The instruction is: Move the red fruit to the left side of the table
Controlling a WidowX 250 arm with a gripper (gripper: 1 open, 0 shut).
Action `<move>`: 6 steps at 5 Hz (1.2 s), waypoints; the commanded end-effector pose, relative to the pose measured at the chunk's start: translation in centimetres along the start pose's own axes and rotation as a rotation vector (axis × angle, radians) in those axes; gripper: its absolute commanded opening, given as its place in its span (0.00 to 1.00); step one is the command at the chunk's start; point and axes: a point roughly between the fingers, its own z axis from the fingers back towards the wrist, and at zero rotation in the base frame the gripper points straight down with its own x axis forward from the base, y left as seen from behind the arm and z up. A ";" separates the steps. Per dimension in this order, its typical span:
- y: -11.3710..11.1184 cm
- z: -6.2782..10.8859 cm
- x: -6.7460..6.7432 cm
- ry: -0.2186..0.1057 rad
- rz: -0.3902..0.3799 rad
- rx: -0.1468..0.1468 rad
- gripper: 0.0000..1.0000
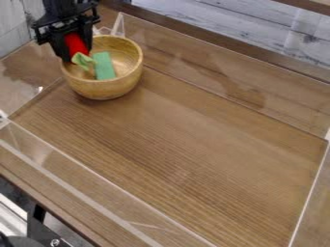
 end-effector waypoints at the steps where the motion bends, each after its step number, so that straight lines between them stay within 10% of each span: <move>1: -0.8 1.5 0.8 -0.047 0.018 -0.028 0.00; 2: -0.9 1.4 0.7 -0.045 0.032 -0.022 0.00; 3: -1.0 1.3 0.7 -0.040 0.047 -0.015 1.00; 4: -1.1 1.1 0.6 -0.037 0.062 -0.007 1.00; 5: -1.1 1.0 0.7 -0.035 0.073 -0.002 0.00; 6: -1.2 1.0 0.6 -0.030 0.085 0.004 0.00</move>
